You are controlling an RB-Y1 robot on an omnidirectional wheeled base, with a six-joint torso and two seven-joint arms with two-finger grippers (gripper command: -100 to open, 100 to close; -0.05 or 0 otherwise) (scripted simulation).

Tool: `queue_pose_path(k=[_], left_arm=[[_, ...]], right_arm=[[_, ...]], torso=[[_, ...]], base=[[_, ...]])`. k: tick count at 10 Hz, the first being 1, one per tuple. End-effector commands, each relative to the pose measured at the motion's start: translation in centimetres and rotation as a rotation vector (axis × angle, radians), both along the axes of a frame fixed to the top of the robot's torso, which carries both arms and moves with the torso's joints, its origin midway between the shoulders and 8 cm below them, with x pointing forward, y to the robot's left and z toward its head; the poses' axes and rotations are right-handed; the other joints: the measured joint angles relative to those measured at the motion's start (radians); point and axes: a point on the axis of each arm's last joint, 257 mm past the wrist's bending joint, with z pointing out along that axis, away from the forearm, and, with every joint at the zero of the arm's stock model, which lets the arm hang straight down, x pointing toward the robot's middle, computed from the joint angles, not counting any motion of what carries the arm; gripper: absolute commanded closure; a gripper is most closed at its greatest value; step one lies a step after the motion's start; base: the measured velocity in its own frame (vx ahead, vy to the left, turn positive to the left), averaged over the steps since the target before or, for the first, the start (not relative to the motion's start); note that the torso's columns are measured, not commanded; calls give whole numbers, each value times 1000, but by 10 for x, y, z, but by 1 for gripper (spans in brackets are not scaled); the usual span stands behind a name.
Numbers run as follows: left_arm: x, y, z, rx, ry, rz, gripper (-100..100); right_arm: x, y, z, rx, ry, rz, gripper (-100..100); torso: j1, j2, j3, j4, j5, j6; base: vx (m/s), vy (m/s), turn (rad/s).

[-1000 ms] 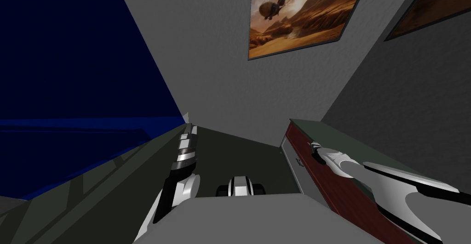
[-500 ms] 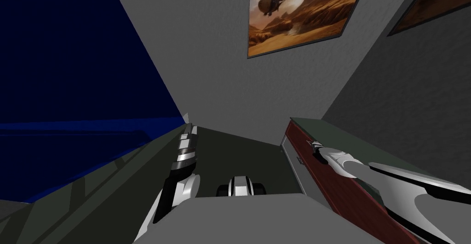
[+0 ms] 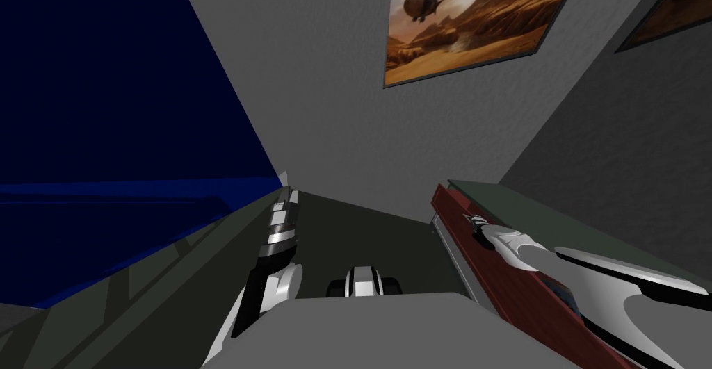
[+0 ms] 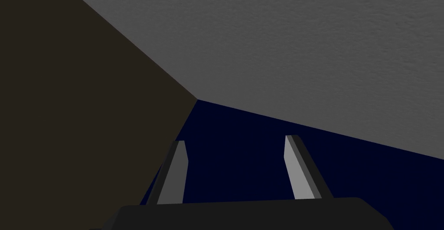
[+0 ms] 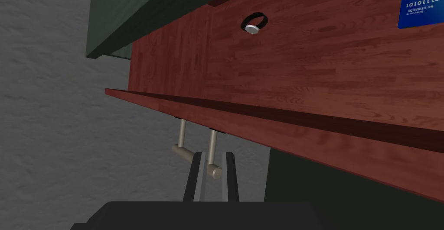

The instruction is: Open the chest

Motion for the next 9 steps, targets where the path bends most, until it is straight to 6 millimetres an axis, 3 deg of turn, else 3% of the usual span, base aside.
queue_pose_path(k=[1, 4, 5, 9], left_arm=[[0, 0, 0, 0, 0, 0, 0], [0, 0, 0, 0, 0, 0, 0], [0, 0, 0, 0, 0, 0, 0], [0, 0, 0, 0, 0, 0, 0]], right_arm=[[0, -2, 2, -3, -5, -7, 100], [-5, -5, 0, -6, 2, -14, 100], [-7, -12, 9, -2, 5, -5, -100], [-9, -29, 31, -3, 5, 10, -100]], torso=[[2, -1, -1, -1, 0, -1], [2, -3, -2, 0, 0, -4], [-3, 0, 0, 0, 0, -1], [1, 1, 0, -2, -2, 3]], base=[[75, 174, 20], [55, 144, 16], [33, 57, -45], [45, 73, -55]])
